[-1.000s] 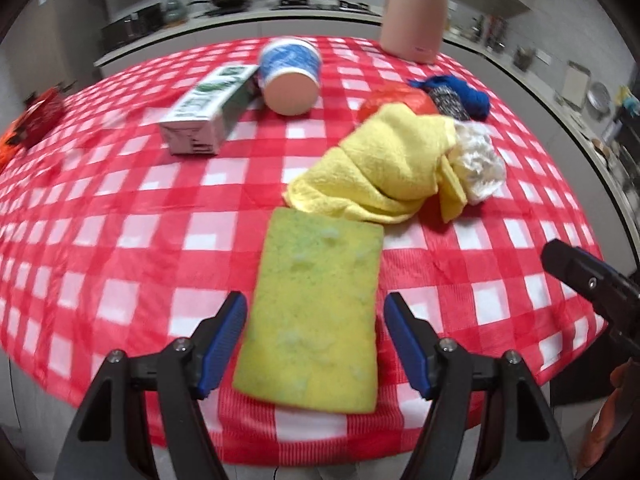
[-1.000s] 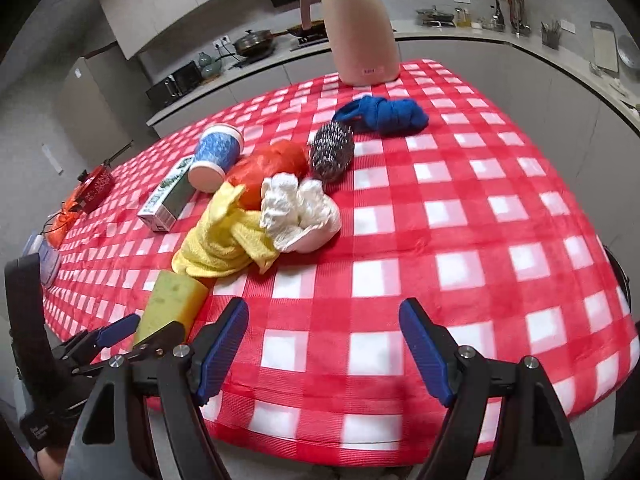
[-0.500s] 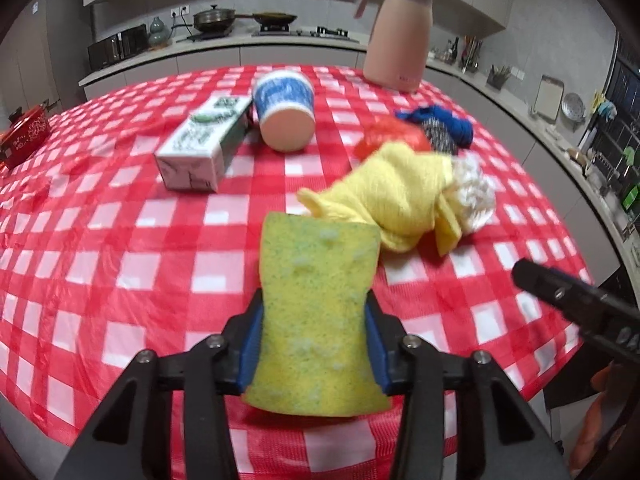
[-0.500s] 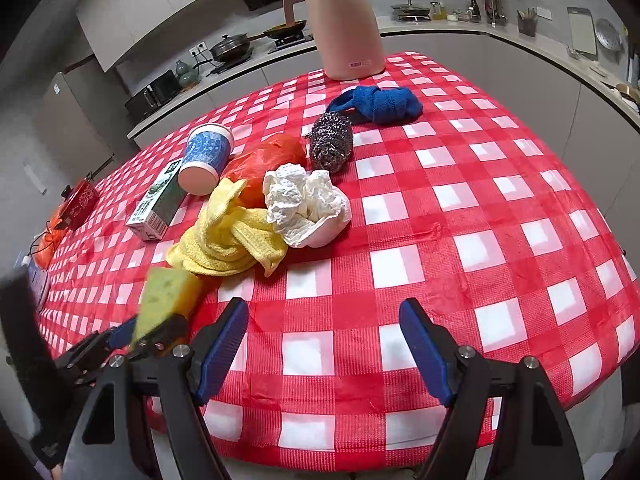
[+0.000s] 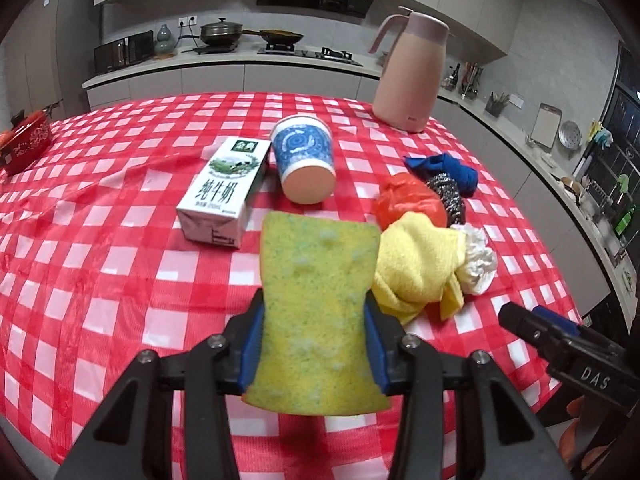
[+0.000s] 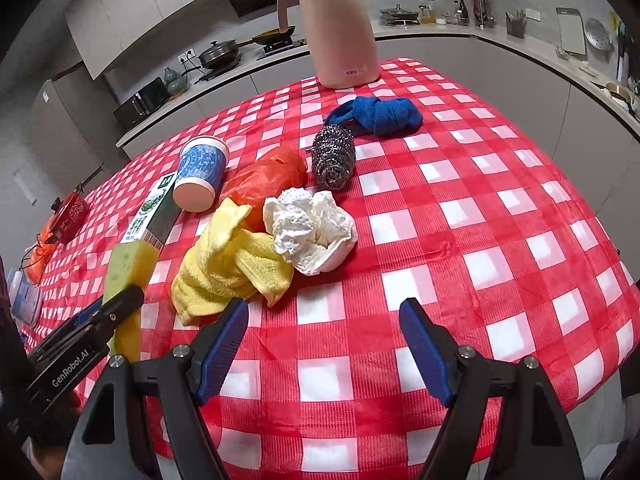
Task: Collect trash
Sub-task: 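Grasp the yellow sponge with the left tool while the right tool reaches the tissue, then grasp the white tissue with the right tool and lift it while the left holds the sponge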
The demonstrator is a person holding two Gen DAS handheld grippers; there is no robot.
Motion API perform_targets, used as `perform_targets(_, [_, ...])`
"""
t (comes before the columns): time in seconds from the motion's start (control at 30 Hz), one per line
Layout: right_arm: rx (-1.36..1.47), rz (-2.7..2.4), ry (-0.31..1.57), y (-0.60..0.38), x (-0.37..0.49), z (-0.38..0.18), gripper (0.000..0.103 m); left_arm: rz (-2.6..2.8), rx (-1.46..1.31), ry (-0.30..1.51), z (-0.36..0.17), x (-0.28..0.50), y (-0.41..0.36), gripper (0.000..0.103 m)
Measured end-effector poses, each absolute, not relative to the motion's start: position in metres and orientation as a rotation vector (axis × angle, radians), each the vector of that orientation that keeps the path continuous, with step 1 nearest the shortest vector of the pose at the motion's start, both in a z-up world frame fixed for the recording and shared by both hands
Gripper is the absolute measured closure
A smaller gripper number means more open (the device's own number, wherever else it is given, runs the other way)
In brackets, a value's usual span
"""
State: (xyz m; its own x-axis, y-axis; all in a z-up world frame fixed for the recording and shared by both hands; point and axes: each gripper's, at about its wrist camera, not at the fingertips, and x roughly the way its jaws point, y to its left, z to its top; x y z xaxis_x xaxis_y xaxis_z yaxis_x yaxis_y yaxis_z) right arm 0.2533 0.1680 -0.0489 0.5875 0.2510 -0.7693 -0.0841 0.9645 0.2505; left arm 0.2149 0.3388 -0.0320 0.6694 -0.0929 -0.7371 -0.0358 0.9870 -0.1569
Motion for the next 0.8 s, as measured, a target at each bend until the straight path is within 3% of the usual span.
perform_targets(0.57, [0.131, 0.312, 0.964, 0.185, 0.329, -0.065, 0.024, 0.062, -0.206, 0.836, -0.031, 0.248, 0.334, 0.057])
perform_targets(0.63, [0.134, 0.316, 0.967, 0.183, 0.332, -0.068, 0.033, 0.064, -0.204, 0.840, -0.032, 0.250, 0.332, 0.057])
perform_targets(0.67, [0.137, 0.319, 0.970, 0.181, 0.332, -0.069, 0.045, 0.063, -0.201, 0.840, -0.032, 0.251, 0.331, 0.057])
perform_targets(0.8, [0.153, 0.331, 0.969, 0.176, 0.334, -0.070, 0.058, 0.055, -0.198, 0.840, -0.031, 0.252, 0.326, 0.057])
